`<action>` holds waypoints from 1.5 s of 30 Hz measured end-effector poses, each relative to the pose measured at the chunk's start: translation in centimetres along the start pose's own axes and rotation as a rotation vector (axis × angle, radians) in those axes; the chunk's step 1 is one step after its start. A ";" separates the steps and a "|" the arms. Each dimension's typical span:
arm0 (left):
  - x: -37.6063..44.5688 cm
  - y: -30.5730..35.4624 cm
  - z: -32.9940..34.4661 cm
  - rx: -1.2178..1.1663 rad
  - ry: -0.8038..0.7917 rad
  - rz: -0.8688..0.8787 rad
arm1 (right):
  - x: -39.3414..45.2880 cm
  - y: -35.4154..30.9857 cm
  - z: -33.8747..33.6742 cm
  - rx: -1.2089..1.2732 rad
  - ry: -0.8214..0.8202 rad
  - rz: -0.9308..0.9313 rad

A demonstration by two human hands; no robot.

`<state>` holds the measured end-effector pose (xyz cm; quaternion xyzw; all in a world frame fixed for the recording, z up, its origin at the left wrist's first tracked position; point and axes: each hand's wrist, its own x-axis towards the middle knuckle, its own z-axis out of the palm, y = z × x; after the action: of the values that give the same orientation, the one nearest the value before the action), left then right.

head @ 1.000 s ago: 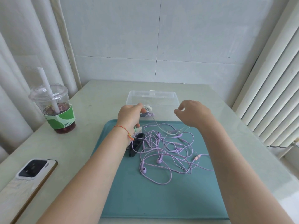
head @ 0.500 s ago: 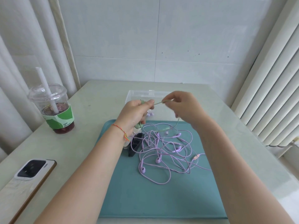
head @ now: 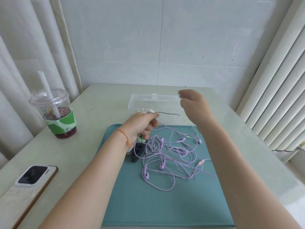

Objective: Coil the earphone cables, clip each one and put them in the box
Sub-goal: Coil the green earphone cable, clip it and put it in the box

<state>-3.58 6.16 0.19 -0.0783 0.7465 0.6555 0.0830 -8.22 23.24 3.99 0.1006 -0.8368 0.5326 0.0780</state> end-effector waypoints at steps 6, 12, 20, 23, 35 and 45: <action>-0.6 0.5 0.4 0.005 -0.169 0.052 | -2.2 -1.6 0.6 -0.031 -0.427 -0.221; -0.7 0.7 -0.4 -0.368 -0.329 0.067 | -2.2 -1.8 0.2 -0.074 -0.394 -0.198; -1.3 1.1 -0.5 -0.538 -0.421 0.109 | -1.5 -1.1 0.3 0.041 -0.214 -0.197; -1.6 1.4 -0.1 -0.707 -0.453 0.156 | -1.6 -1.3 0.6 0.077 -0.209 -0.197; -0.9 1.5 -0.1 -1.021 -0.200 0.450 | -2.4 -0.9 1.6 -0.211 -0.518 -0.103; -0.4 1.0 -0.7 -0.753 -0.045 0.407 | -1.8 -1.1 0.9 -0.274 -0.396 -0.151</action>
<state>-3.48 5.61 1.32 0.0603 0.4535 0.8868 -0.0660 -6.25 22.15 4.20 0.2538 -0.8901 0.3769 -0.0351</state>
